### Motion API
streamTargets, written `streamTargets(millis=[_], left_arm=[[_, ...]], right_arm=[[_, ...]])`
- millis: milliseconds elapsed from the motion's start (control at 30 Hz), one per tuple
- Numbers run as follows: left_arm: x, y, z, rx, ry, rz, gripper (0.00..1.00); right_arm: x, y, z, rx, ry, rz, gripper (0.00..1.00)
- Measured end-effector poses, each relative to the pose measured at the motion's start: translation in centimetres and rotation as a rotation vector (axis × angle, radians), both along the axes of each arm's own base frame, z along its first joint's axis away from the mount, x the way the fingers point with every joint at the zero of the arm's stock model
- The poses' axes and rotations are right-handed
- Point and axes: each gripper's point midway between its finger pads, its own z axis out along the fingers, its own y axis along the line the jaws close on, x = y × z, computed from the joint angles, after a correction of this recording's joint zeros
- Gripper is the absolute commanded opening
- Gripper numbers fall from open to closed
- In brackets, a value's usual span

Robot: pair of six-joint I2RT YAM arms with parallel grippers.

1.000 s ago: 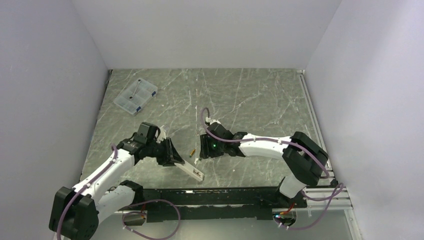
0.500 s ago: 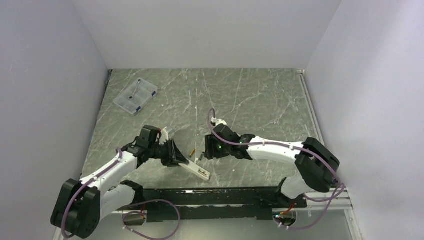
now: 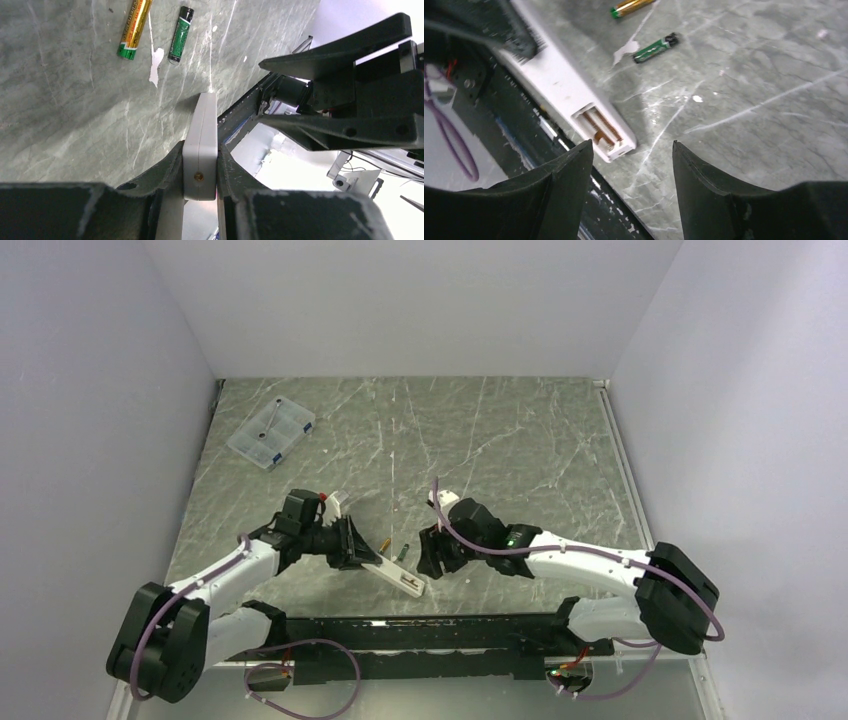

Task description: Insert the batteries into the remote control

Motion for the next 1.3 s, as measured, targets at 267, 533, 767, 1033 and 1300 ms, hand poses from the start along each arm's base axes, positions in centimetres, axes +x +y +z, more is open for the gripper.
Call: streamTargets(millis=[267,533,767,1033,1300], left_arm=[[0.2,-0.5,-0.3,-0.022,-0.009,-0.039,0.00],[0.2,-0.6,-0.3,-0.031,-0.023,-0.055,0.00],[0.2,-0.6,-0.3,-0.033,-0.022,-0.058,0.00],[0.2,-0.7,-0.4,-0.036,-0.019,-0.060,0.00],[0.2,-0.7,-0.4,-0.036,-0.019,-0.060,0.00]], right_arm=[[-2.1,1.0,0.5,0.084,-0.076,0.231,0.70],[-3.1,2.6,0.9,0.163,-0.223,0.391,0.74],[-2.8,3.8,0.5,0.171,-0.301,0.448,0.74],[-3.0,4.3,-1.7,0.117,-0.310,0.473,0.73],[-3.4,5.8,-1.8,0.087,-0.360,0.505,0.57]])
